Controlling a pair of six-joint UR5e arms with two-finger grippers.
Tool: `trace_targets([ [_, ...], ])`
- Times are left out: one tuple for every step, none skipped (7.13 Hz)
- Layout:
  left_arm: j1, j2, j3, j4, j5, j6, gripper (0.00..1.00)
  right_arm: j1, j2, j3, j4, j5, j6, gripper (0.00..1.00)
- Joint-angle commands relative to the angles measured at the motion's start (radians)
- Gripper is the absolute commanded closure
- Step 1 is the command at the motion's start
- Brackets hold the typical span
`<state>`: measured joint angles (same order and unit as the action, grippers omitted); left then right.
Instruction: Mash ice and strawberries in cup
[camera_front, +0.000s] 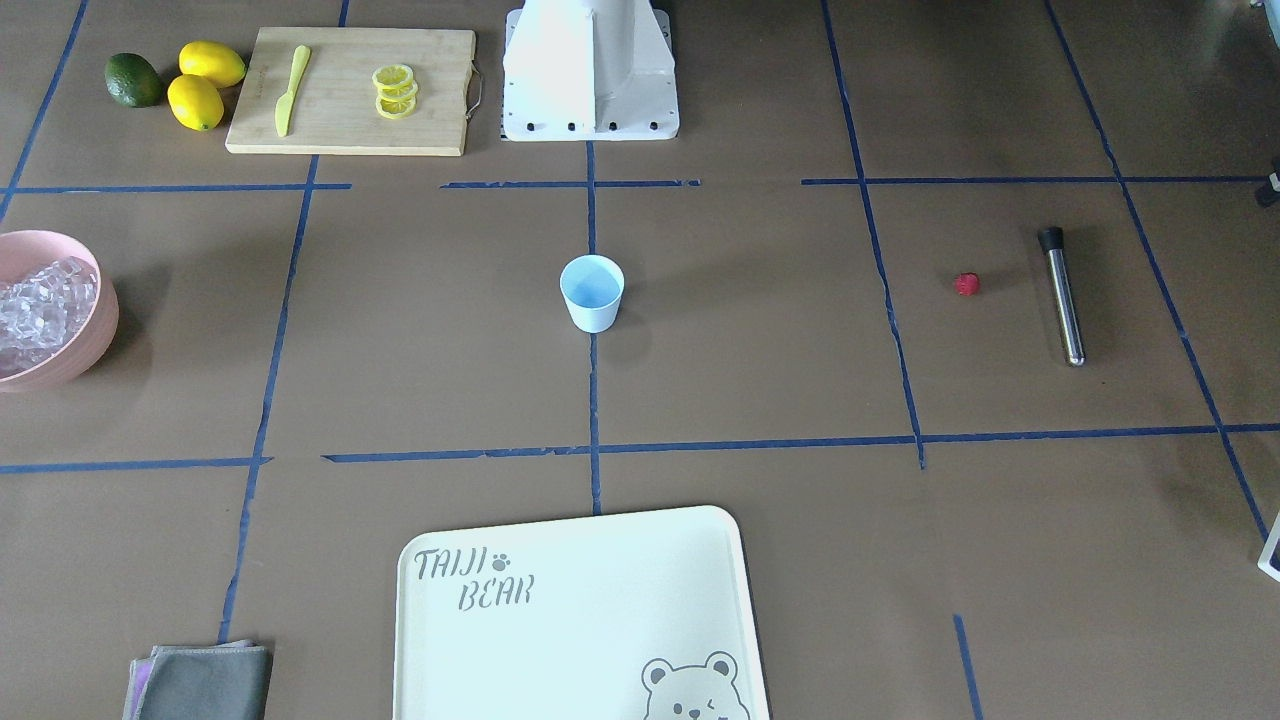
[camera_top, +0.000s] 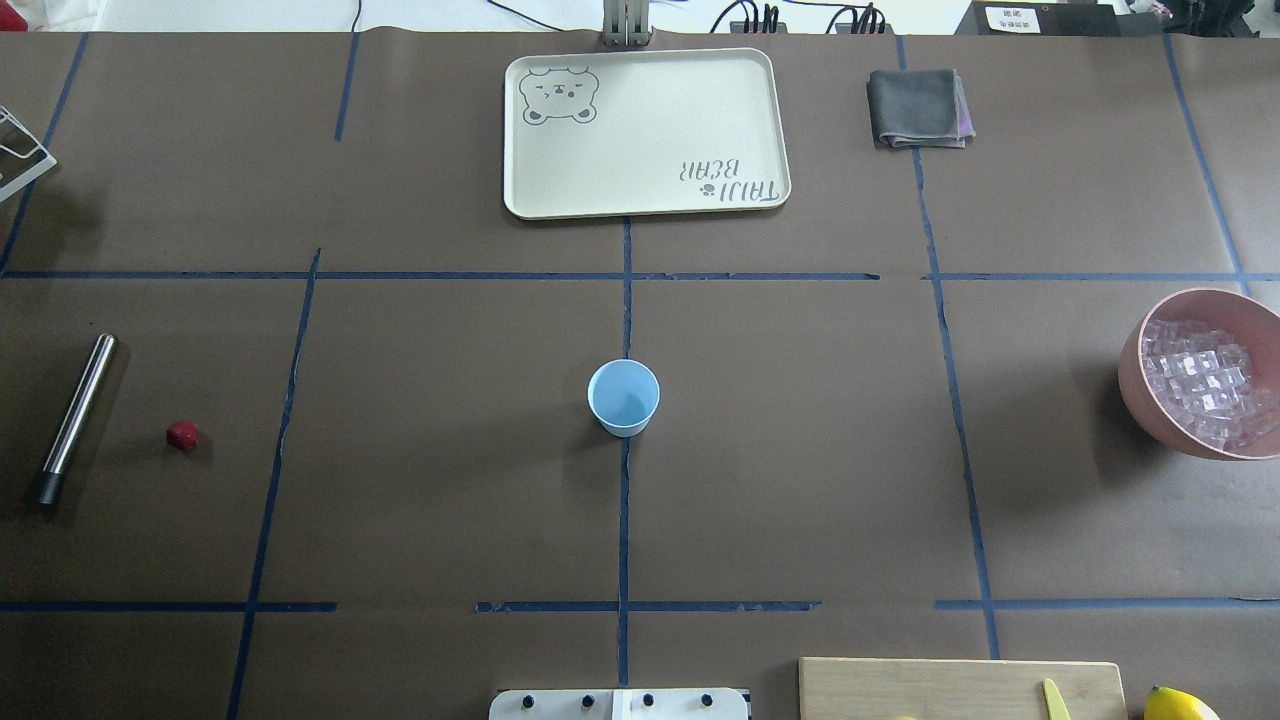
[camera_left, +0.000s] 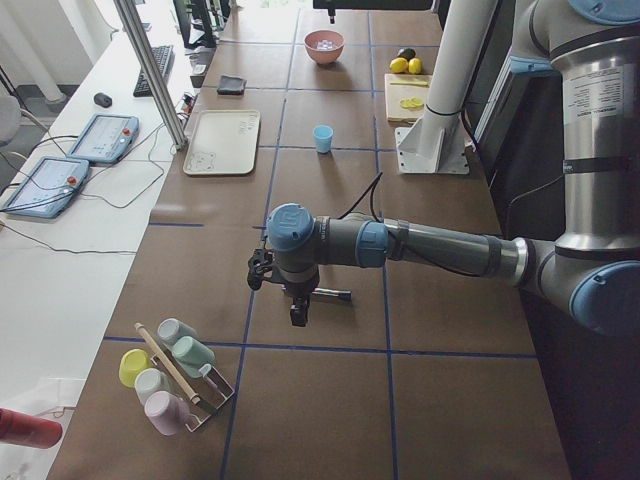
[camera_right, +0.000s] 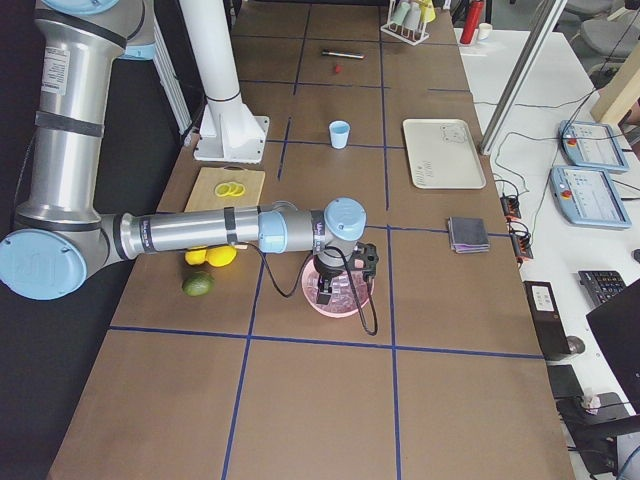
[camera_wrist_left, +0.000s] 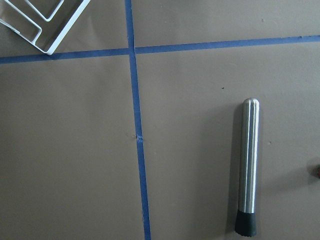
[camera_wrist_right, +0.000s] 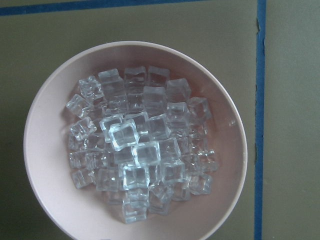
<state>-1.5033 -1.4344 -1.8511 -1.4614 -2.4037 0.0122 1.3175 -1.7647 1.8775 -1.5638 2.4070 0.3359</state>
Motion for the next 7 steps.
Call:
trace_targets([
  [0.000,0.000,0.000,0.000,0.000,0.000,0.00,-0.114,-0.034,-0.009,0.263,-0.072,0.367,0.06],
  [0.000,0.000,0.000,0.000,0.000,0.000,0.00,-0.144,-0.035,-0.040,0.331,-0.077,0.440,0.06],
  [0.000,0.000,0.000,0.000,-0.002,0.000,0.00,-0.180,-0.033,-0.047,0.361,-0.116,0.525,0.06],
  [0.000,0.000,0.000,0.000,-0.002,0.000,0.00,-0.193,-0.033,-0.054,0.375,-0.129,0.543,0.07],
  [0.000,-0.001,0.000,0.000,-0.002,0.000,0.00,-0.201,-0.032,-0.061,0.375,-0.132,0.548,0.07],
  [0.000,-0.001,-0.005,0.000,-0.002,0.000,0.00,-0.210,-0.027,-0.076,0.375,-0.134,0.563,0.07],
  [0.000,0.000,-0.010,0.000,-0.002,-0.001,0.00,-0.221,-0.024,-0.087,0.375,-0.135,0.563,0.07],
])
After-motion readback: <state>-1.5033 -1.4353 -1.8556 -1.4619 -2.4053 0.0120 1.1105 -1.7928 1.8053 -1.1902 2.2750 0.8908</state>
